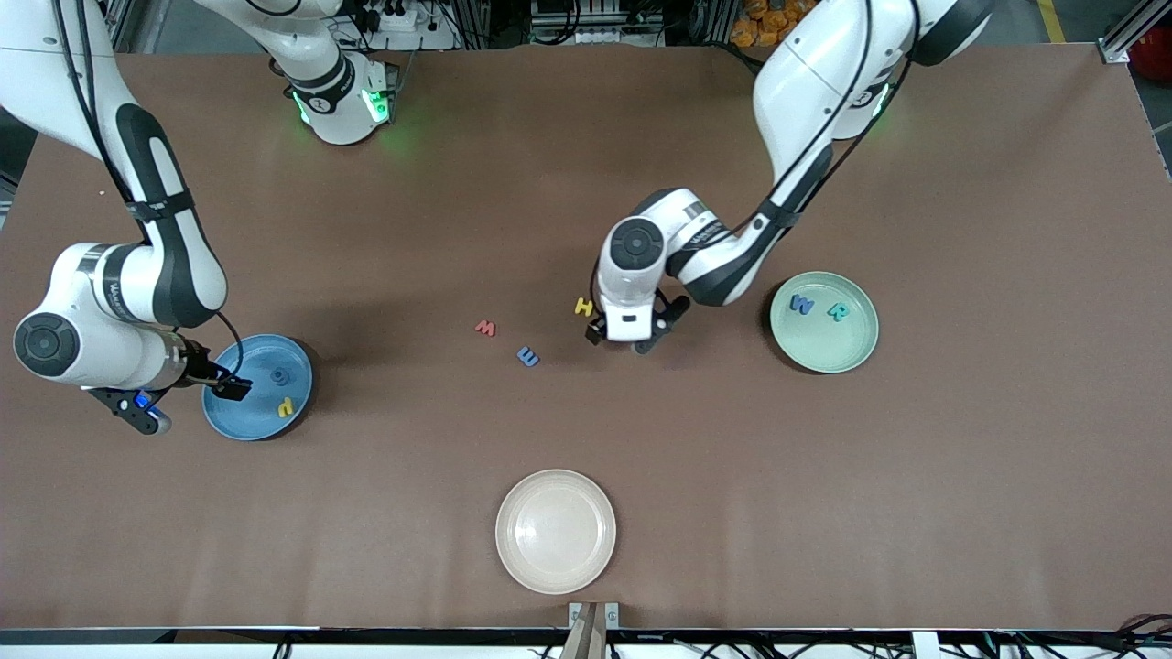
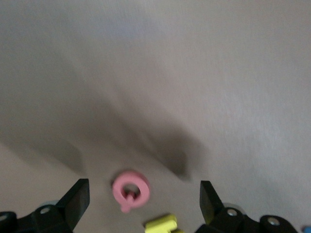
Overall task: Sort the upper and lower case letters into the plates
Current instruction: 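Drop the blue letter into the blue plate while the left gripper reaches Q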
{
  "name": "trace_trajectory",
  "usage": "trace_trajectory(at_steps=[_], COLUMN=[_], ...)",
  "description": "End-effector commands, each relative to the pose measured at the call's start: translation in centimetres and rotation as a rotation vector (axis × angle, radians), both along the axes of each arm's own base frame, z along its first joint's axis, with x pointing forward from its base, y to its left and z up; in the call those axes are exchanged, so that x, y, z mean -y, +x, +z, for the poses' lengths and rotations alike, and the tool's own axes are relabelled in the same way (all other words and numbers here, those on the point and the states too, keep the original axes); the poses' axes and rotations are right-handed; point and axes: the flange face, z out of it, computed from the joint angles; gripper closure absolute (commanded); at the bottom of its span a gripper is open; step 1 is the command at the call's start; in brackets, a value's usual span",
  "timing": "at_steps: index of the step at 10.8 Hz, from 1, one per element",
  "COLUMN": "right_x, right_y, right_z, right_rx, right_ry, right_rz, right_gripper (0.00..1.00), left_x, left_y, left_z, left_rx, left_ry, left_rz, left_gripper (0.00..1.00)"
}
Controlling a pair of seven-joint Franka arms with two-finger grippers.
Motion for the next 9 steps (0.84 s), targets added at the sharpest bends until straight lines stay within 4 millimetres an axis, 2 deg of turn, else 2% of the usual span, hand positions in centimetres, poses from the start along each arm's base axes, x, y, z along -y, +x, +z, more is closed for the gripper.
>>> trace_trajectory(at_steps=[1,2,5,7,9], right_x=[0.0,0.0,0.0,-0.2,-0.4], right_y=[0.3,0.3,0.3,0.3,0.3], right_z=[-0.3,-0.3,-0.3,-0.3,-0.3], right_rx=[-0.001,-0.001,-0.002,-0.004,-0.004], right_ry=[-0.013,-0.013,-0.013,-0.013,-0.013], right_rz=[0.005,0.005,0.005,0.008,0.013], right_gripper=[0.0,0.0,0.0,0.0,0.0], left_x=[0.7,1.0,0.4,0.2,-0.2], left_y=[0.4,0.0,0.3,-0.3,-0.5], left_z=[-0.6,-1.1,-1.5,-2.6,-2.8], left_rx=[-0.009,0.002,-0.001,-0.012,-0.017], left_ry=[-0.01,-0.019,-0.014,0.002,0.009], left_rz=[0.027,0.013,0.002,-0.012,-0.009], left_gripper=[0.0,0.0,0.0,0.0,0.0])
